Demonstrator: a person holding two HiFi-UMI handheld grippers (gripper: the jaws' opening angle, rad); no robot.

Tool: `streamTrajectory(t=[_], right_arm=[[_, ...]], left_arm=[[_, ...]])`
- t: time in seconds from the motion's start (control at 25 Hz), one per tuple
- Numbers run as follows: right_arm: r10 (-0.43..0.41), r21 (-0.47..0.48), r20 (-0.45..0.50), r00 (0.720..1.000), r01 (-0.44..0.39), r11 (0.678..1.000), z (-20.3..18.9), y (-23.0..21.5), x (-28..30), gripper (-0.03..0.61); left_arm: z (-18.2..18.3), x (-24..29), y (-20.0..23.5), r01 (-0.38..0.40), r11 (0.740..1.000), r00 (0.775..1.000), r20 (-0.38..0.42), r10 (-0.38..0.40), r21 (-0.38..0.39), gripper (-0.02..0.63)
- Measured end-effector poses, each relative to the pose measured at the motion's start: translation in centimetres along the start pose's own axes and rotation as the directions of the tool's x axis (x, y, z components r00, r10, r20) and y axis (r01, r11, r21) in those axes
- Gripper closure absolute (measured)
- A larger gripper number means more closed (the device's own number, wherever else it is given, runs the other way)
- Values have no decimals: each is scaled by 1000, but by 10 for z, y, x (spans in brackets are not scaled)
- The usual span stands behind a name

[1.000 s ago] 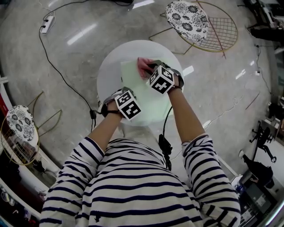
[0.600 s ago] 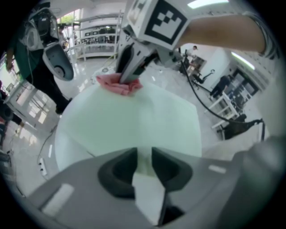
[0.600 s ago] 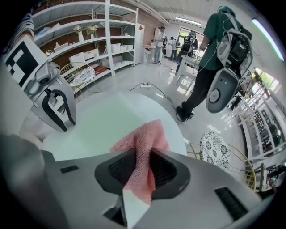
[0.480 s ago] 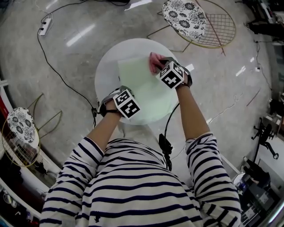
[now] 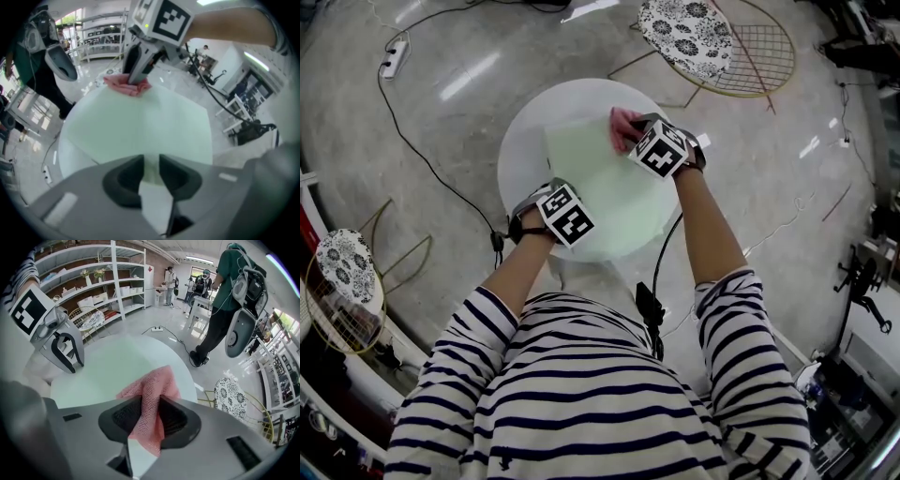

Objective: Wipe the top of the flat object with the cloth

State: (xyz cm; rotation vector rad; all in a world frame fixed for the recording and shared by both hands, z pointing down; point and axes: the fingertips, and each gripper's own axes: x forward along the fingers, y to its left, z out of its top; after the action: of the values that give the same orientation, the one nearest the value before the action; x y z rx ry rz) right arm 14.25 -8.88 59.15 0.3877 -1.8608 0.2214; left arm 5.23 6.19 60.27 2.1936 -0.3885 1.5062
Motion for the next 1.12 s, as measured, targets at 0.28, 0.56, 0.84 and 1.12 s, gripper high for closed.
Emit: streamTrajectory(t=[0.28,0.56,0.84,1.12], right_arm=[[5,1,26,1000,-5,1000,-2,11,-1,485],[53,-29,42,998,-52,998,-15,41,-6,483],[76,-42,49,996,-73,996,-30,71,-12,485],[90,-35,54,995,-88,996,-50,100,-18,485]], left_arm=[[0,1,0,-4,1000,1000,-17,3,-6,509],[0,0,1,-9,1000,1000,-16,9,-25,509],[-1,0,1,-24,1000,999,-28,24,-4,509],[-1,1,3,-34,999,999,-34,34,-3,509]])
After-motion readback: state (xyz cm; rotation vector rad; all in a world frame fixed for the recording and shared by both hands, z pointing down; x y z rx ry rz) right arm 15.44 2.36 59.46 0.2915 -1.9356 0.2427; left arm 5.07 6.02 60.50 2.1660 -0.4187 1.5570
